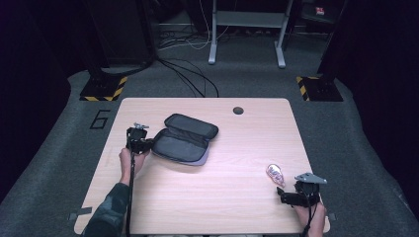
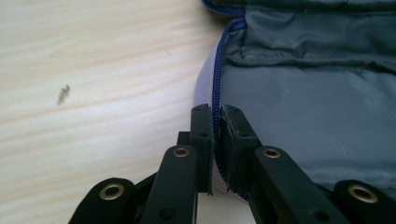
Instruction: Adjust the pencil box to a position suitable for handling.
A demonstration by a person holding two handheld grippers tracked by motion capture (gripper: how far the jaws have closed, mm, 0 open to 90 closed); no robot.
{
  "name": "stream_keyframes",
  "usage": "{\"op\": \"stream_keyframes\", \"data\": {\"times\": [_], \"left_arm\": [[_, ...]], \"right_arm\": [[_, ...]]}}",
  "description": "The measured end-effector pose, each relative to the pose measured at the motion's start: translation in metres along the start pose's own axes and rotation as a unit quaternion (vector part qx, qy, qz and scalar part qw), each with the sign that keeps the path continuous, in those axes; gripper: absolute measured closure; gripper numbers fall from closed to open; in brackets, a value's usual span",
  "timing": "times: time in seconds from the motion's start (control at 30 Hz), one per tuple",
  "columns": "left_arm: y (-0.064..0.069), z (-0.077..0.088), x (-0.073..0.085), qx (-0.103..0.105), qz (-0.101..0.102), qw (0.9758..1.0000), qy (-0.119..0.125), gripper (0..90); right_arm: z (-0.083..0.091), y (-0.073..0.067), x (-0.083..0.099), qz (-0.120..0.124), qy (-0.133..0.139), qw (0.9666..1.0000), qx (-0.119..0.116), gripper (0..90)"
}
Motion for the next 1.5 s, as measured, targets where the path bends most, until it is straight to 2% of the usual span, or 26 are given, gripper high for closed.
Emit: {"op": "stream_keyframes", "data": {"times": [0.07,0.1,0.13,0.2,0.27,0.3,0.43,0.67,0.73,0.77,0.83,0.93,1.07,1.13,1.17,1.23,1.3,1.33,1.47,1.5], "left_arm": [[0.006,0.003,0.003,-0.004,-0.003,1.0000,0.008,83.5],[0.008,0.005,0.004,0.001,-0.006,1.0000,0.003,83.5],[0.010,0.006,0.005,0.004,0.002,0.9999,0.010,83.2],[0.015,0.010,0.006,0.002,0.001,0.9999,0.017,83.2],[0.020,0.013,0.008,0.008,-0.005,0.9998,0.018,83.0],[0.021,0.015,0.009,0.013,-0.014,0.9997,0.013,82.7],[0.032,0.019,0.012,0.023,-0.018,0.9994,0.021,82.3],[0.053,0.020,0.019,0.042,-0.014,0.9985,0.032,82.0],[0.057,0.021,0.020,0.050,-0.022,0.9982,0.024,82.2],[0.061,0.020,0.021,0.050,-0.018,0.9981,0.032,82.3],[0.066,0.020,0.022,0.057,-0.024,0.9975,0.033,82.6],[0.074,0.020,0.025,0.062,-0.011,0.9972,0.041,83.3],[0.082,0.020,0.028,0.069,-0.020,0.9965,0.043,84.0],[0.084,0.020,0.028,0.076,-0.032,0.9958,0.040,84.3],[0.087,0.020,0.029,0.078,-0.029,0.9957,0.042,84.4],[0.089,0.020,0.029,0.083,-0.037,0.9951,0.039,84.6],[0.093,0.019,0.029,0.088,-0.031,0.9947,0.044,85.0],[0.093,0.019,0.028,0.088,-0.041,0.9943,0.044,85.2],[0.100,0.019,0.030,0.096,-0.041,0.9935,0.045,85.2],[0.101,0.019,0.029,0.100,-0.054,0.9927,0.041,85.1]], "right_arm": [[0.000,0.000,0.000,0.000,0.001,1.0000,0.000,3.9],[0.000,0.000,0.000,0.000,0.000,1.0000,0.000,4.0],[0.000,0.000,0.000,0.001,0.001,1.0000,0.000,4.0],[0.000,0.000,0.000,0.002,0.002,1.0000,0.000,4.0],[0.000,0.000,0.000,0.001,0.001,1.0000,0.000,4.1],[0.000,0.000,0.000,0.001,0.001,1.0000,0.000,4.1],[0.000,0.000,0.000,0.001,0.001,1.0000,0.000,4.1],[0.000,0.000,0.000,0.001,0.002,1.0000,0.001,4.1],[0.000,0.000,0.000,0.001,0.002,1.0000,0.001,4.1],[0.000,0.000,0.000,0.001,0.001,1.0000,0.001,4.1],[0.000,0.000,0.000,0.001,0.002,1.0000,0.001,4.1],[0.000,0.000,0.000,0.001,0.002,1.0000,0.001,4.1],[0.000,0.000,0.000,0.001,0.002,1.0000,0.000,4.1],[0.000,0.000,0.000,0.001,0.002,1.0000,0.001,4.1],[0.000,0.000,0.000,0.001,0.002,1.0000,0.000,4.1],[0.000,0.000,0.000,0.001,0.002,1.0000,0.000,4.1],[0.000,0.000,0.000,0.001,0.002,1.0000,0.000,4.1],[0.000,0.000,0.000,0.001,0.002,1.0000,0.001,4.1],[0.000,0.000,0.000,0.001,0.002,1.0000,0.000,4.1],[0.000,0.000,0.000,0.001,0.002,1.0000,0.000,4.1]]}}
Point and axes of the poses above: each handheld gripper's, and its own axes: z roughly backward along the jaws, x roughly out of its underside, y roughly to its right, the point moved 1 cm from there along -z, roughly forward along the jaws, and after that the axes turned 12 degrees about y, right-handed, at the moved point
